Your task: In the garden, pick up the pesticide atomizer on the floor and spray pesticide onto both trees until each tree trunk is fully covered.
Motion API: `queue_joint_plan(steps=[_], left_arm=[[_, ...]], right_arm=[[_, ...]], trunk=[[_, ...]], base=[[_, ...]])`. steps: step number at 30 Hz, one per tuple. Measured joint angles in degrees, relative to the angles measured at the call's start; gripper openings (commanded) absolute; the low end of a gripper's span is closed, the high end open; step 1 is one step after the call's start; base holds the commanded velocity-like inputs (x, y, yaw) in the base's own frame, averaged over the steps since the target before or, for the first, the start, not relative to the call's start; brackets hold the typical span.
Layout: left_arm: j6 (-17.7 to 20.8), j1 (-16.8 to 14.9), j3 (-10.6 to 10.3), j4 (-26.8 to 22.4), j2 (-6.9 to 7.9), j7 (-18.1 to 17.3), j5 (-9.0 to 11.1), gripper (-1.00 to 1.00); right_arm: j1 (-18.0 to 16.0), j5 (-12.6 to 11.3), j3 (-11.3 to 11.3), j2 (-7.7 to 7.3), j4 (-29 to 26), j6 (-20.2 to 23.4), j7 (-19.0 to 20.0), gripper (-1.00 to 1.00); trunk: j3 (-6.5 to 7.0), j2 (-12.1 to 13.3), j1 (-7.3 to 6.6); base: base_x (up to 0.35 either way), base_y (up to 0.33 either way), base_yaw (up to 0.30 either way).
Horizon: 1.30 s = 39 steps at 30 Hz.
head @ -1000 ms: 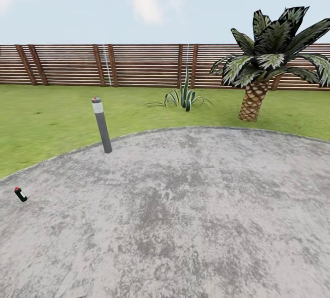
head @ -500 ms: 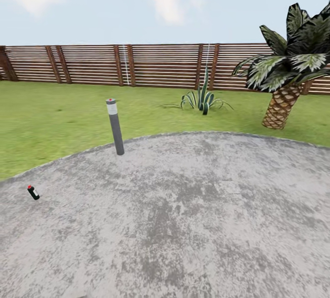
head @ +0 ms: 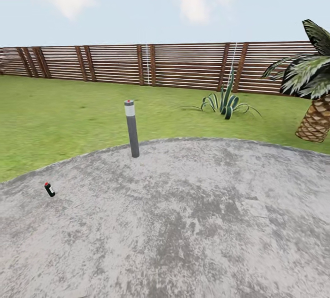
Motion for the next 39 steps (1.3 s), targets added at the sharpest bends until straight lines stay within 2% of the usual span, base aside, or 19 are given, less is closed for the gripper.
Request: queue_joint_plan(steps=[6,18,29,39], left_arm=[[0.00,0.02,0.00,0.01,0.00,0.02,-0.01,1.00],[0.00,0.06,0.01,-0.07,0.00,0.00,-0.03,1.00],[0.00,0.05,0.01,-0.07,0.00,0.02,0.06,1.00],[-0.01,0.05,0.00,-0.05,-0.01,0.02,0.06,1.00]], right_arm=[[0.00,0.00,0.00,0.00,0.00,0.00,0.00,1.00],[0.00,0.00,0.00,0.02,0.01,0.00,0.00,1.00],[0.00,0.00,0.00,0.00,0.01,0.00,0.00,1.00],[0.01,-0.05,0.00,0.00,-0.27,-0.05,0.14,1.00]], trunk=[[-0.12,0.00,0.02],[-0.36,0.00,0.03],[-0.58,0.00,0.00],[-0.65,0.00,0.00]], base=[[0.201,-0.069,0.278],[0.034,-0.005,0.279],[0.320,0.000,0.279],[0.339,0.000,0.037]])
